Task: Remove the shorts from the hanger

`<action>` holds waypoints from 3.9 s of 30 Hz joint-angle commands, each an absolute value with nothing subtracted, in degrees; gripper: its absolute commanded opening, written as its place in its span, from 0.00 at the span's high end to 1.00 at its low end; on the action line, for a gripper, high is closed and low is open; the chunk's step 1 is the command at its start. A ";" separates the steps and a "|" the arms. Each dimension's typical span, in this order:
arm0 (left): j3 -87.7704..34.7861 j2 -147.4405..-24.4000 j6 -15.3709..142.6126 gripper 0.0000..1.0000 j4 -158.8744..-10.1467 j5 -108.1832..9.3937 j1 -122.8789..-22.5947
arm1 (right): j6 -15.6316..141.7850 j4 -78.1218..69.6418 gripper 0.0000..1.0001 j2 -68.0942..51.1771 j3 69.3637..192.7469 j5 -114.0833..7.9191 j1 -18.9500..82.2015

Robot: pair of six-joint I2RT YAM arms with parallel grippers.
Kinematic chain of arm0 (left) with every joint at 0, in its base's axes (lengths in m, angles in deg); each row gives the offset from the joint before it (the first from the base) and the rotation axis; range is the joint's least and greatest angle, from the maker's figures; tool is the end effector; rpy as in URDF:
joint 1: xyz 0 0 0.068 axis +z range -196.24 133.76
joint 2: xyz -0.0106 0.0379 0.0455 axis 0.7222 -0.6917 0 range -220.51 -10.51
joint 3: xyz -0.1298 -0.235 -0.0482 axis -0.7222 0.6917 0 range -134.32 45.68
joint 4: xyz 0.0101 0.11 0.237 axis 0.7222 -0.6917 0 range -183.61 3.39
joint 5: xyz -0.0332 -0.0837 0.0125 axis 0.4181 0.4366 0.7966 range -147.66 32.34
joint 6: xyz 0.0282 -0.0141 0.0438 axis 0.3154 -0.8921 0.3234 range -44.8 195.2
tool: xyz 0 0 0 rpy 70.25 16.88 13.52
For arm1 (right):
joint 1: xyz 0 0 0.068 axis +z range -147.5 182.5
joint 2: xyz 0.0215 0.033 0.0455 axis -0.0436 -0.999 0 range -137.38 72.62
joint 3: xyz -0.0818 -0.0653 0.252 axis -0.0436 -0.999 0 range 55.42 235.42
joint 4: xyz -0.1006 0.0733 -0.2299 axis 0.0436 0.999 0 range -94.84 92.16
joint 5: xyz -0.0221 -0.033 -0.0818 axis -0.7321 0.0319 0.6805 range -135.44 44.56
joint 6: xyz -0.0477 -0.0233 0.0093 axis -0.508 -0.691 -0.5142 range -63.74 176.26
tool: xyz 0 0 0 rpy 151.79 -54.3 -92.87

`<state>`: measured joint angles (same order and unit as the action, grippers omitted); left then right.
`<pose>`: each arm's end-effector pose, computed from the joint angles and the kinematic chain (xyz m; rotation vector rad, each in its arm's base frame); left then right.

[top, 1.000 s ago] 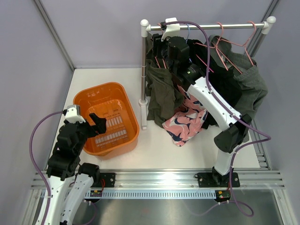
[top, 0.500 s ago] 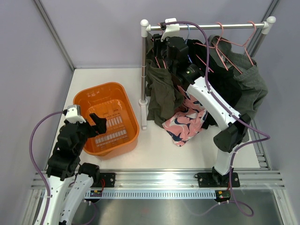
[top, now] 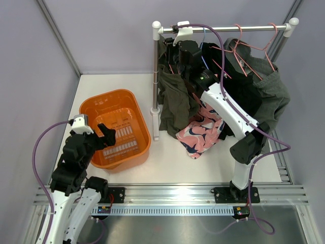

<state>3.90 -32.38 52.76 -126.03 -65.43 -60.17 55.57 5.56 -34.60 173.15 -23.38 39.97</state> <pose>0.0866 -0.0166 0.3151 -0.2339 1.9049 -0.2992 0.3534 0.2541 0.4696 -0.2197 1.5571 0.2023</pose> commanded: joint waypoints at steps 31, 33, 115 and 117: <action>1.73 -31.96 52.96 0.01 -124.32 -66.71 -61.09 | 55.91 9.93 1.00 -19.94 171.27 -23.11 40.12; 1.73 -32.05 52.97 0.01 -124.32 -66.62 -61.00 | 57.56 11.76 1.00 -18.35 168.98 -23.20 40.12; -33.25 -87.77 52.44 1.00 -103.31 -101.42 -106.01 | 76.74 41.04 1.00 12.85 143.58 -17.31 59.36; -33.77 -87.86 51.12 1.00 -105.06 -100.99 -103.56 | 76.83 41.48 1.00 13.82 143.92 -18.27 59.45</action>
